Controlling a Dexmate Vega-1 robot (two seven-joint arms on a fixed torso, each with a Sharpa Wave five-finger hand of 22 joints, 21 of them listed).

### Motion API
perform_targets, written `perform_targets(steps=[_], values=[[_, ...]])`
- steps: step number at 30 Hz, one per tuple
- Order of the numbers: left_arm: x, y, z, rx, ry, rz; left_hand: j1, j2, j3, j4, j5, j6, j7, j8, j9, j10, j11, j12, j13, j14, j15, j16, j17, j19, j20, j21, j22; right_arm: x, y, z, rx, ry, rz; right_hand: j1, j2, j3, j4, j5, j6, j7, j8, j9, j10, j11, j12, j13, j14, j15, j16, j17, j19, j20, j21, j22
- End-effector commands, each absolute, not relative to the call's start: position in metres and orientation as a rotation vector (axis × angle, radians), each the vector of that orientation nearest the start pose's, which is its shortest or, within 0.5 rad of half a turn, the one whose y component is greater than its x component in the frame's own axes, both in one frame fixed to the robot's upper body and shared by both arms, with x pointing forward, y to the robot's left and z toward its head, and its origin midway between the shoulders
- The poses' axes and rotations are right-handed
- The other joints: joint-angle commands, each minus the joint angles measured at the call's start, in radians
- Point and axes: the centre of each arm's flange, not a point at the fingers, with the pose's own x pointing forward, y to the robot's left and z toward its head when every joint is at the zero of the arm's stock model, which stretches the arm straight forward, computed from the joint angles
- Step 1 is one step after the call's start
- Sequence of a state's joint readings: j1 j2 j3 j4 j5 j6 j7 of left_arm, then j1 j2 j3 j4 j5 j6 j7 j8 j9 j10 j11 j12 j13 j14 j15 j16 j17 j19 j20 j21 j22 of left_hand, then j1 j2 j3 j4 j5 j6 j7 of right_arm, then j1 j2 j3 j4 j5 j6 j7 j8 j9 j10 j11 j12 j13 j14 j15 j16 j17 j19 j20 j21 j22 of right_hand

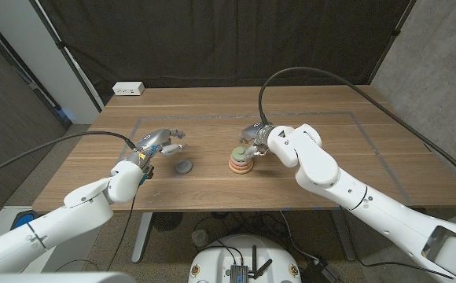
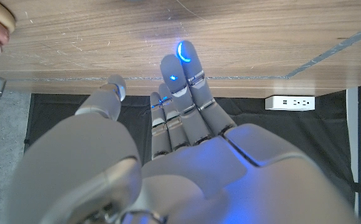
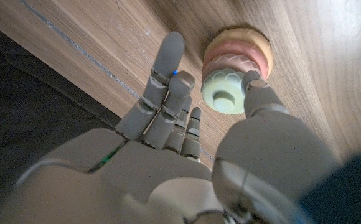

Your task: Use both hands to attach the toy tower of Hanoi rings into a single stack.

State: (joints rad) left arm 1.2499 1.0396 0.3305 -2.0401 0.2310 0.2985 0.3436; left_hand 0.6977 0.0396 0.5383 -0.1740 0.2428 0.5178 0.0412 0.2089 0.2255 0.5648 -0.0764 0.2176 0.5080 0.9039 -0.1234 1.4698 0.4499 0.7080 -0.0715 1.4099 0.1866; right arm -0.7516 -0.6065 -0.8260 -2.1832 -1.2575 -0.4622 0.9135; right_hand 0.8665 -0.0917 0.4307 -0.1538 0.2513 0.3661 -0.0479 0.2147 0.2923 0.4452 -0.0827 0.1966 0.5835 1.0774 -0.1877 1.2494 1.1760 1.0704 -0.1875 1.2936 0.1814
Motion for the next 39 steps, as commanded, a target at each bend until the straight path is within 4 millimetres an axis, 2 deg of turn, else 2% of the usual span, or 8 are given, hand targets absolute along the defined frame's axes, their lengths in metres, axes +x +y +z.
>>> perform_targets(steps=[1,9,11,23,33,39], values=[[0.521,0.297,-0.046,1.178,-0.564,0.150,0.001,0.002,0.008,0.002,0.006,0.000,0.001,-0.004,0.004,0.008,-0.001,0.000,0.003,0.000,-0.093,0.006,0.003,-0.001,-0.088,0.010,0.000,0.483,-0.077,0.006,-1.855,-0.370,0.144,0.036,0.013,0.013,-0.013,0.004,0.017,-0.012,0.010,-0.002,0.023,-0.023,0.011,-0.003,0.012,-0.034,0.002,0.005,0.006,-0.035,-0.001,0.005],[0.514,0.296,-0.044,1.177,-0.559,0.167,0.001,0.003,0.010,0.002,0.007,-0.007,0.002,-0.007,0.004,0.002,0.001,-0.002,0.004,0.000,-0.093,0.006,0.002,0.000,-0.089,0.010,0.000,0.478,-0.097,0.004,-1.770,-0.394,0.077,0.064,0.028,0.019,-0.014,0.011,0.045,-0.019,0.021,-0.003,0.052,-0.021,0.018,-0.009,0.027,-0.034,0.007,0.010,0.012,-0.034,-0.001,0.005],[0.513,0.296,-0.042,1.183,-0.559,0.176,0.001,0.003,0.010,0.002,0.007,-0.007,0.002,-0.007,0.004,-0.001,0.003,-0.003,0.004,0.000,-0.093,0.005,0.001,0.000,-0.089,0.011,0.000,0.477,-0.102,0.003,-1.755,-0.391,0.058,0.072,0.033,0.020,-0.013,0.013,0.055,-0.019,0.025,-0.004,0.065,-0.029,0.022,-0.010,0.031,-0.034,0.005,0.008,0.016,-0.034,0.000,0.005],[0.509,0.289,-0.037,1.179,-0.544,0.198,0.000,-0.001,0.012,0.002,0.008,-0.016,-0.001,-0.008,0.005,-0.009,-0.002,-0.005,0.005,-0.001,-0.093,0.007,0.001,0.001,-0.091,0.012,-0.001,0.472,-0.133,-0.007,-1.700,-0.391,-0.070,0.086,0.039,0.019,-0.011,0.018,0.084,-0.022,0.035,-0.004,0.091,-0.036,0.031,-0.003,0.056,-0.033,0.019,0.025,0.026,-0.034,0.003,0.005],[0.514,0.282,-0.038,1.176,-0.526,0.194,0.003,-0.005,0.013,0.000,0.008,-0.018,-0.002,-0.008,0.005,-0.010,-0.004,-0.004,0.006,0.012,-0.093,0.017,0.006,0.016,-0.101,0.017,-0.001,0.471,-0.153,-0.015,-1.665,-0.396,-0.132,0.089,0.038,0.017,-0.010,0.020,0.091,-0.025,0.036,-0.005,0.107,-0.039,0.036,0.002,0.058,-0.033,0.019,0.028,0.030,-0.034,0.006,0.007],[0.520,0.280,-0.037,1.127,-0.529,0.193,0.005,-0.008,0.014,-0.001,0.008,-0.018,-0.004,-0.007,0.006,-0.010,-0.005,-0.004,0.007,0.013,-0.093,0.019,0.007,0.014,-0.101,0.018,-0.001,0.470,-0.166,-0.016,-1.710,-0.374,-0.208,0.091,0.039,0.016,-0.008,0.020,0.115,-0.025,0.045,-0.005,0.103,-0.041,0.034,0.006,0.062,-0.033,0.021,0.032,0.031,-0.033,0.006,0.006]])
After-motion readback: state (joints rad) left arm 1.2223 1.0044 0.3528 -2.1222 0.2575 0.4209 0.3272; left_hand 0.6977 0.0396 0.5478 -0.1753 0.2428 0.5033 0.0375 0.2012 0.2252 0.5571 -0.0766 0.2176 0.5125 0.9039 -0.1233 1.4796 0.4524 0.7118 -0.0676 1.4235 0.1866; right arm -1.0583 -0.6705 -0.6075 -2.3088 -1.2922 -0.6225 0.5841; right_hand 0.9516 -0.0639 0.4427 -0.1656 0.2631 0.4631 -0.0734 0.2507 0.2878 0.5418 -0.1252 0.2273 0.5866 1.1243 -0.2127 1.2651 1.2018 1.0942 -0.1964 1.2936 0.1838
